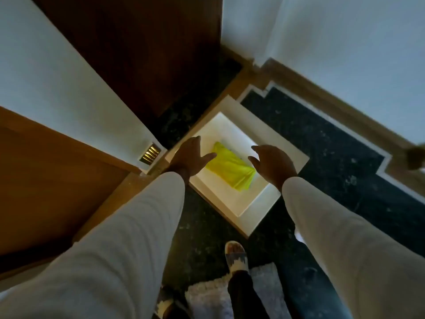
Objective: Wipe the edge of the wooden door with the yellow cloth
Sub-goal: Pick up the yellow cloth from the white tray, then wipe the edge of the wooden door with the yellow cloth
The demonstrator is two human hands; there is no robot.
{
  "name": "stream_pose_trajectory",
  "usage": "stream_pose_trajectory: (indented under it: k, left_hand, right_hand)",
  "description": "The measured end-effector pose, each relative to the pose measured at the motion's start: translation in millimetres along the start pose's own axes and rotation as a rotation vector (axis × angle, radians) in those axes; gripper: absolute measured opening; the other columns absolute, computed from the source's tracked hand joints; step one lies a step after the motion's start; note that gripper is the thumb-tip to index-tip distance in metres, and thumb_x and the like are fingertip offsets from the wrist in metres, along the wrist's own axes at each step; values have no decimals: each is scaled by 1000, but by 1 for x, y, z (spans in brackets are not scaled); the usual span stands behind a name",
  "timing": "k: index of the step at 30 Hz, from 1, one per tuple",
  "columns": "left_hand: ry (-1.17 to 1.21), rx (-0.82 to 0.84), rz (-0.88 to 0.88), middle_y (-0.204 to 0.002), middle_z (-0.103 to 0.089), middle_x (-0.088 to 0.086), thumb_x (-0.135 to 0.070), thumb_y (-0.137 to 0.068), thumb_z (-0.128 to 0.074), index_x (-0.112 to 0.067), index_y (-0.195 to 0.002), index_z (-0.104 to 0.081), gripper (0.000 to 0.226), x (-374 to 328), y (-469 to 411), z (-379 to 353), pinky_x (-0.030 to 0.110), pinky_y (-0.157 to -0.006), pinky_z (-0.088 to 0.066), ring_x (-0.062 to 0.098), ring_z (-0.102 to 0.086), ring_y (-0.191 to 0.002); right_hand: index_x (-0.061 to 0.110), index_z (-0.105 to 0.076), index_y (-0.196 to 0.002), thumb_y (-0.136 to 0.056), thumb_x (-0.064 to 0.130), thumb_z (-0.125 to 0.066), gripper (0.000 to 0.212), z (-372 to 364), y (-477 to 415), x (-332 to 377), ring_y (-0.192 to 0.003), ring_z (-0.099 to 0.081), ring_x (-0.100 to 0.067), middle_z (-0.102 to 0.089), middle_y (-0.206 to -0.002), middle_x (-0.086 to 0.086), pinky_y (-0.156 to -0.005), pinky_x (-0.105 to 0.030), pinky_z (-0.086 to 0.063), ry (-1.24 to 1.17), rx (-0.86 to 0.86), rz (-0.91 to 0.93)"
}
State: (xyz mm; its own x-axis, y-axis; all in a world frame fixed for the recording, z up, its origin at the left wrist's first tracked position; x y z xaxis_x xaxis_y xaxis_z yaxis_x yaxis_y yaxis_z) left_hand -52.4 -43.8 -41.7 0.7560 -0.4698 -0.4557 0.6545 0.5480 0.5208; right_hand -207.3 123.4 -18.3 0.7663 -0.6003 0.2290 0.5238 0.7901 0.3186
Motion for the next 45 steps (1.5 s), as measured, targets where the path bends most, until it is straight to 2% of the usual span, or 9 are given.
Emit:
stream_pose_trajectory:
  k: [6, 12, 16, 19, 22, 26, 34, 39, 45]
  left_hand:
    - [-5, 21, 127, -167, -39, 22, -48, -102, -62, 0, -163, -31, 83, 35, -57, -76, 43, -125, -30, 36, -36, -156]
    - [66, -54, 180, -145, -59, 25, -33, -101, -67, 1, -142, -55, 55, 52, -81, -113, 47, -111, -44, 44, -54, -136]
    - [332, -10, 293, -130, -71, 25, -21, -94, -69, 0, -128, -70, 40, 61, -89, -118, 45, -105, -56, 45, -65, -124]
    - [684, 8, 348, -121, -74, 28, -27, -69, -67, 3, -118, -73, 58, 65, -84, -114, 55, -99, -62, 45, -70, -115]
    - [918, -29, 354, -127, -68, 24, -14, -88, -68, 5, -132, -63, 48, 51, -59, -83, 52, -102, -60, 44, -66, -122]
    - [1050, -98, 249, -135, -66, 18, -10, -99, -68, 0, -144, -56, 47, 36, -32, -19, 48, -98, -60, 39, -65, -123]
    - [938, -324, 62, -135, -67, 17, -20, -96, -76, -10, -130, -62, 38, 3, 55, 150, 55, -101, -61, 39, -66, -122]
    - [952, -447, -58, -129, -65, 11, -17, -96, -77, -10, -126, -61, 35, -22, 123, 270, 37, -77, -67, 34, -66, -119]
    - [902, -623, -210, -133, -67, 20, -18, -94, -79, -4, -127, -61, 40, -43, 212, 399, 44, -79, -68, 38, -69, -117]
  right_hand:
    - [3, -56, -133, -98, 42, -57, 52, -110, -23, -28, -122, -59, -36, -63, -129, -19, -101, -44, -49, -143, 177, -193]
    - [2, -54, -123, -92, 35, -67, 47, -155, -32, -39, -114, -55, -41, -56, -120, -21, -93, -48, -51, -186, 142, -300]
    - [-2, -62, -112, -89, 23, -65, 34, -161, -40, -38, -107, -59, -41, -59, -111, -22, -85, -43, -53, -197, 175, -307]
    - [-1, -62, -110, -88, 14, -60, 27, -145, -43, -30, -100, -58, -34, -59, -109, -18, -73, -33, -40, -316, 169, -330]
    - [8, -58, -101, -89, 13, -60, 14, -107, -43, -17, -86, -54, -27, -59, -99, -12, -69, -29, -37, -467, 119, -325]
    - [13, -64, -103, -86, 18, -70, 19, -29, -42, 10, -90, -65, -32, -70, -102, -14, -72, -28, -44, -537, 0, -217]
    - [7, -68, -114, -88, 27, -75, 34, 138, -22, 89, -89, -64, -23, -70, -99, -9, -79, -32, -49, -498, -96, 19]
    - [6, -70, -107, -87, 29, -75, 32, 258, -4, 153, -89, -64, -26, -67, -95, -10, -78, -33, -48, -431, -174, 135]
    - [13, -60, -81, -86, 30, -75, 23, 381, 33, 235, -83, -61, -28, -65, -88, -10, -73, -34, -45, -456, -271, 244]
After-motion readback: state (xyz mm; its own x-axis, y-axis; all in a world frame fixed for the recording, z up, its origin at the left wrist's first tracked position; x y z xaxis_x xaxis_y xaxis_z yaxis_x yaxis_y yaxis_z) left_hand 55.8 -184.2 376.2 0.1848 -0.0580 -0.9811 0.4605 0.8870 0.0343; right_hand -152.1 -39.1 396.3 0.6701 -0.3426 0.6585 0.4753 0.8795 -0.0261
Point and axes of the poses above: each hand's wrist, its own y-axis away from the middle knuckle, its own z-axis out of the back of the hand, x = y × z, the point moved 8 cm from there along -y, towards the middle knuckle
